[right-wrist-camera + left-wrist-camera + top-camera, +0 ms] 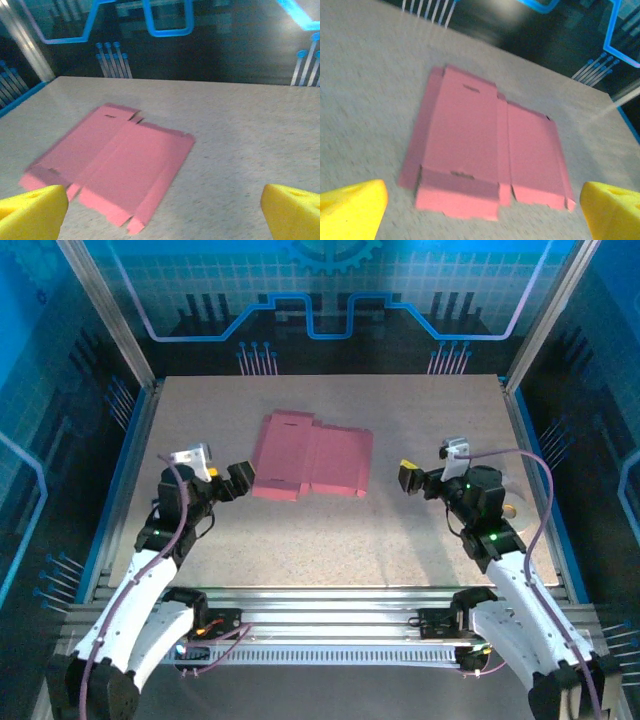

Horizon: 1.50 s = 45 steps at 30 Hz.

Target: Fold the paper box

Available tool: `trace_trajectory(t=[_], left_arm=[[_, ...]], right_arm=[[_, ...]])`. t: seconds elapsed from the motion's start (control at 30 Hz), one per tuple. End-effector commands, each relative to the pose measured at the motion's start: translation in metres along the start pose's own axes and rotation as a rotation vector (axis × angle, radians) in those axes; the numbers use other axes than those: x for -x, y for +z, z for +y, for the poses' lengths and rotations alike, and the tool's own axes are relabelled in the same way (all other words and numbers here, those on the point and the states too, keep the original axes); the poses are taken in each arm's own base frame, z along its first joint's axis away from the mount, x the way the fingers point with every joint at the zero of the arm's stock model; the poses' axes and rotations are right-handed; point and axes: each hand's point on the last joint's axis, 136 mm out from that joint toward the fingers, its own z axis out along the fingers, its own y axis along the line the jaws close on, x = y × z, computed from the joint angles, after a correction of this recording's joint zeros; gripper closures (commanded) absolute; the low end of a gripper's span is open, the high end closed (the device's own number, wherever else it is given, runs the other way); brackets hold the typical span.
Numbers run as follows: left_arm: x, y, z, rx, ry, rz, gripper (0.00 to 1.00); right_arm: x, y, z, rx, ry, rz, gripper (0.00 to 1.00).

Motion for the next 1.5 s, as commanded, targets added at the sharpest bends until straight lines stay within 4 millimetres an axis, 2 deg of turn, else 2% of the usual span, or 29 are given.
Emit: trace_trajectory(t=[0.0, 0.1, 0.27, 0.47, 0.7, 0.8, 0.97, 1.17, 1.33, 1.47], left_arm=[[-0.038, -0.011, -0.005, -0.018, -0.160, 0.194, 0.01], [-0.053, -0.013, -0.006, -0.030, -0.198, 0.260, 0.01], [-0.067, -0.010, 0.009, 0.034, -0.254, 0.286, 0.01], [-0.075, -0.006, 0.018, 0.076, -0.260, 0.314, 0.01], [-0.084, 0.003, 0.016, 0.069, -0.282, 0.383, 0.01], [-0.089, 0.005, 0.018, 0.079, -0.317, 0.407, 0.01], [-0.095, 0.007, 0.017, 0.079, -0.385, 0.424, 0.01], [-0.100, 0.006, 0.019, 0.073, -0.420, 0.419, 0.01], [-0.105, 0.005, 0.020, 0.068, -0.436, 0.419, 0.01], [-0.111, 0.007, 0.020, 0.052, -0.455, 0.420, 0.01]], right_arm=[[-0.018, -0.007, 0.007, -0.028, 0.119, 0.133, 0.00], [-0.022, 0.001, 0.009, -0.074, 0.166, 0.209, 0.00], [-0.036, 0.033, 0.024, -0.108, 0.129, 0.314, 0.00], [-0.049, 0.082, 0.059, -0.073, 0.134, 0.440, 0.00], [-0.080, 0.141, 0.100, -0.048, 0.116, 0.587, 0.00], [-0.093, 0.161, 0.108, -0.041, 0.115, 0.629, 0.00], [-0.112, 0.186, 0.102, -0.060, 0.131, 0.687, 0.00], [-0.132, 0.206, 0.080, -0.057, 0.222, 0.750, 0.00], [-0.152, 0.210, 0.058, -0.102, 0.244, 0.792, 0.00], [-0.169, 0.206, 0.041, -0.150, 0.275, 0.824, 0.00]])
